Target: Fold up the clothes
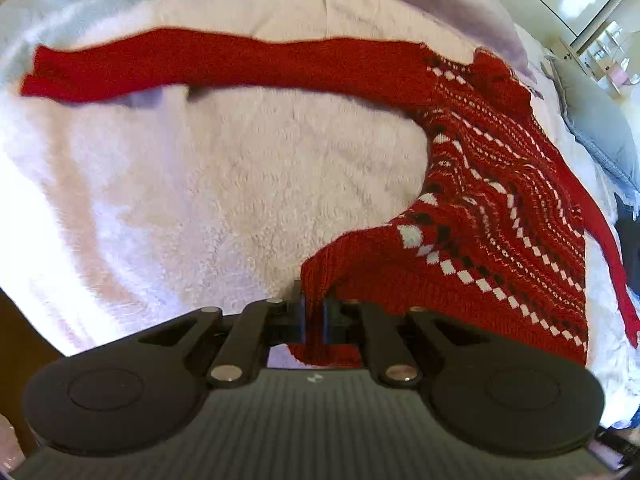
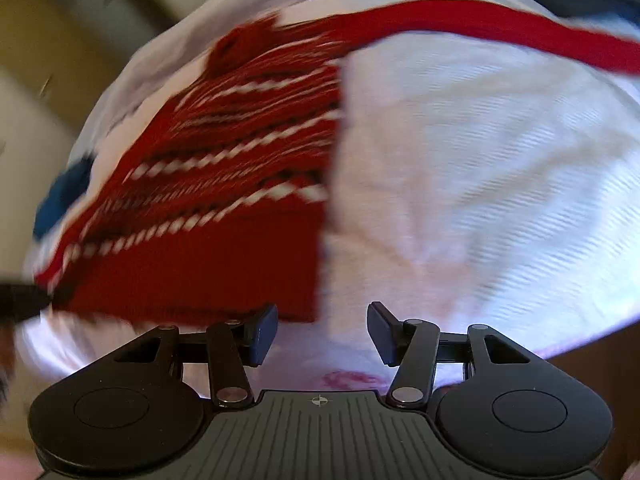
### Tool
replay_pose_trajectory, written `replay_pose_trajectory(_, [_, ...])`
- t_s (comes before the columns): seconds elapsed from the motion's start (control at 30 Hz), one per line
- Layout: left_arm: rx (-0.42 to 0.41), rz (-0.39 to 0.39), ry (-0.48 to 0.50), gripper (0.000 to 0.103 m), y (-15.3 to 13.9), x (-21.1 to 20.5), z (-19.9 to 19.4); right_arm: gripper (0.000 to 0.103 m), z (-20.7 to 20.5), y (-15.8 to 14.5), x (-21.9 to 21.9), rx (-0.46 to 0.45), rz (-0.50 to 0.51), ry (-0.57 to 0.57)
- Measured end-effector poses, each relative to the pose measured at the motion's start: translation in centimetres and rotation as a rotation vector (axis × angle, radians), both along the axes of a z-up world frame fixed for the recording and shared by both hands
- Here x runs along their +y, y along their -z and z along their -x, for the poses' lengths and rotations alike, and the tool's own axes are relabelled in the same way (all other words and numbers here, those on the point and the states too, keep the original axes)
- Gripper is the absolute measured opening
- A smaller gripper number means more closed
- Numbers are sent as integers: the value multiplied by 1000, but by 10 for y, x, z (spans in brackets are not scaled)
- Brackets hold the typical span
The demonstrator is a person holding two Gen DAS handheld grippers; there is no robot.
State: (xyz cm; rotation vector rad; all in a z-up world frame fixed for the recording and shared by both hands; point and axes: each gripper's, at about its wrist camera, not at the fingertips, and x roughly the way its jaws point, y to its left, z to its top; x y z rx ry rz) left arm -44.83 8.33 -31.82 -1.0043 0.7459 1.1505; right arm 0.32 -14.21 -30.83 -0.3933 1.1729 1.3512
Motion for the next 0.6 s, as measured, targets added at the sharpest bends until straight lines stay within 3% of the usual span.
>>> replay_pose_trajectory(0.07, [35, -13, 32, 6, 6, -2, -11, 53, 18, 5, 6, -78, -4, -61])
replay_pose_trajectory(0.2, [22, -1, 19, 6, 14, -4, -9, 53, 35, 20, 2, -242, -7, -98])
replay_pose_trajectory(0.27, [14, 3, 15, 6, 16, -4, -6, 51, 31, 22, -1, -248, -49, -68])
replay_pose_trajectory(0.33, [7, 9, 23, 6, 16, -2, -6, 16, 25, 21, -1, -218, -97, -36])
replay_pose_trajectory(0.37, [3, 12, 27, 5, 15, -1, -6, 5, 24, 19, 1, -211, -115, -35])
replay_pose_trajectory(0.43, [-16, 21, 49, 5, 11, -2, -10, 4, 22, 10, 5, -214, -148, -33])
replay_pose_trajectory(0.6, [-178, 33, 158, 5, -21, -27, -14, 3, 6, -61, -5, -443, -217, -38])
